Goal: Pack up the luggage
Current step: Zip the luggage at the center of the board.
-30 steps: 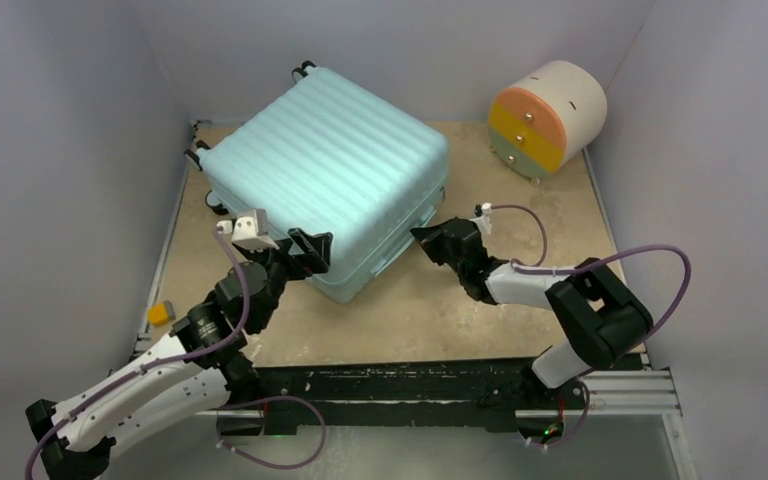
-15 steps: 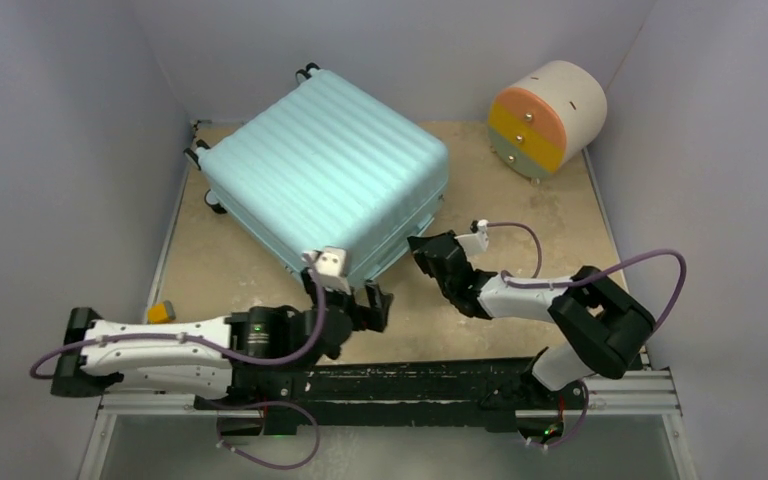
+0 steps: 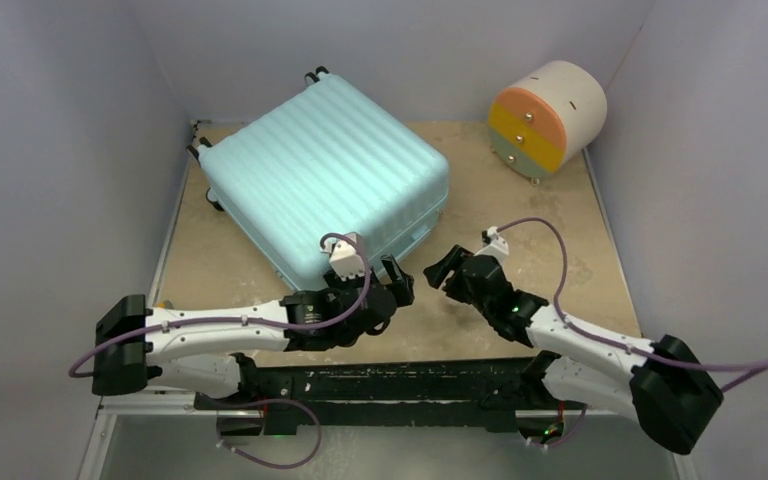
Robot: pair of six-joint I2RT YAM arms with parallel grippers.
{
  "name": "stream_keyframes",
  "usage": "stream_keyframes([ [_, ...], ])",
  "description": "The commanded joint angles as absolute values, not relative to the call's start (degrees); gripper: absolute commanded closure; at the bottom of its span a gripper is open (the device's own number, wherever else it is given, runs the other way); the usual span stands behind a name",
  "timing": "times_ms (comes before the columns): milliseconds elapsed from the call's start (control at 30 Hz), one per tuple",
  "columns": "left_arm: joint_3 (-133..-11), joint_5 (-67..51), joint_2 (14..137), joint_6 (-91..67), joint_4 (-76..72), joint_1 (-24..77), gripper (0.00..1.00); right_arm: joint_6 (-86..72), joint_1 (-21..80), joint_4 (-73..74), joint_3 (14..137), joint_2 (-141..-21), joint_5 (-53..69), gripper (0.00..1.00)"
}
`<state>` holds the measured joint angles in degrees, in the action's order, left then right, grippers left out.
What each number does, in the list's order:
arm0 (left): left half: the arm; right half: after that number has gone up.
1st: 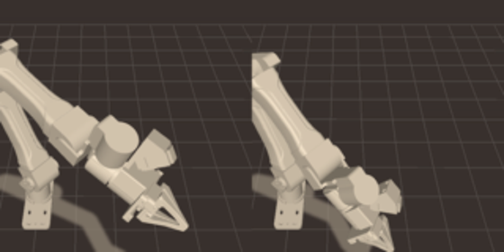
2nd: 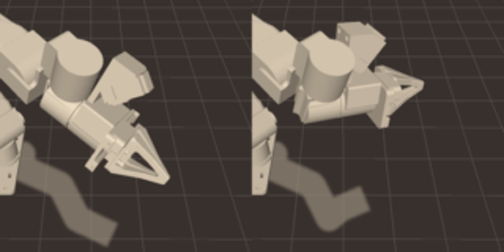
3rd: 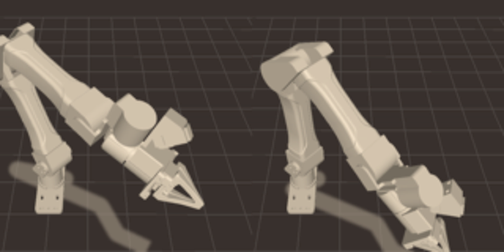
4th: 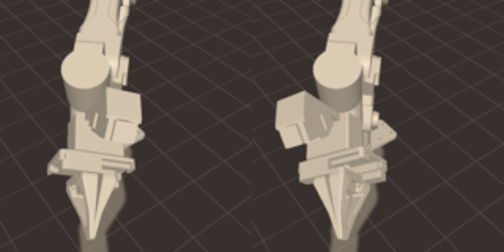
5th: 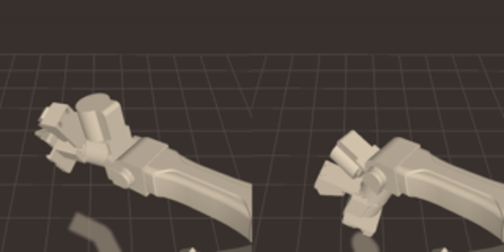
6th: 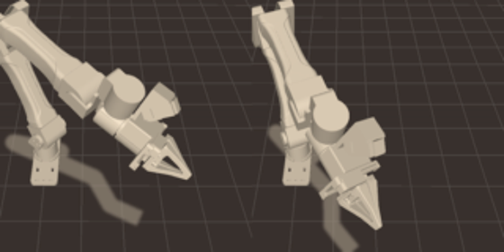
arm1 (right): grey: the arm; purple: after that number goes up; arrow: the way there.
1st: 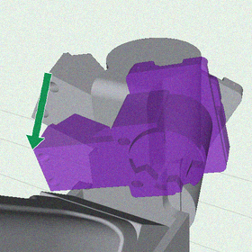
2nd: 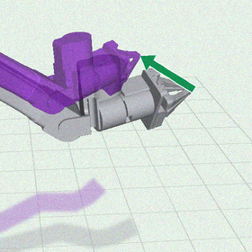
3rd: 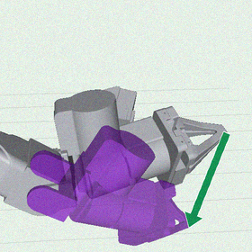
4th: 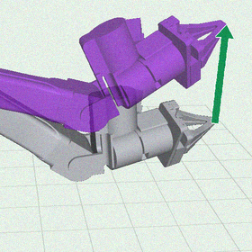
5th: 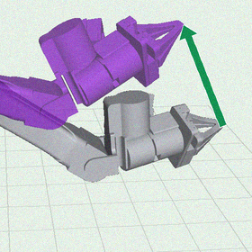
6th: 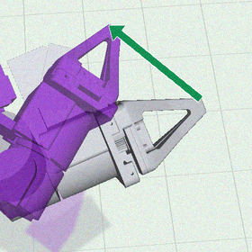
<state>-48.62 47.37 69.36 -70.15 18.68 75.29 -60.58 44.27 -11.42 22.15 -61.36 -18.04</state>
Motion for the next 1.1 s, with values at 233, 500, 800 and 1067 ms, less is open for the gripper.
stream_keyframes([
  [233, -64.95, 46.36, 86.07, -121.8, 47.7, 74.17, 0.0, -35.59, 36.73, 3.24, 29.27, -48.48, -25.78, 0.32],
  [500, -48.53, 45.74, 80.1, -111.23, 18.38, 68.9, 0.08, -33.85, 35.86, 7.83, 29.74, -43.21, -27.13, 0.31],
  [800, -56.59, 45.71, 82.29, -81.47, 19.7, 68.8, 0.03, -32.34, 35.77, 7.55, 27.64, -39.44, -25.56, 0.31],
  [1067, -56.86, 47.17, 64.3, -64.57, 25.42, 73.64, 0.02, -27.01, 30.31, -0.38, 36.96, -44.16, -7.04, 0.18],
])
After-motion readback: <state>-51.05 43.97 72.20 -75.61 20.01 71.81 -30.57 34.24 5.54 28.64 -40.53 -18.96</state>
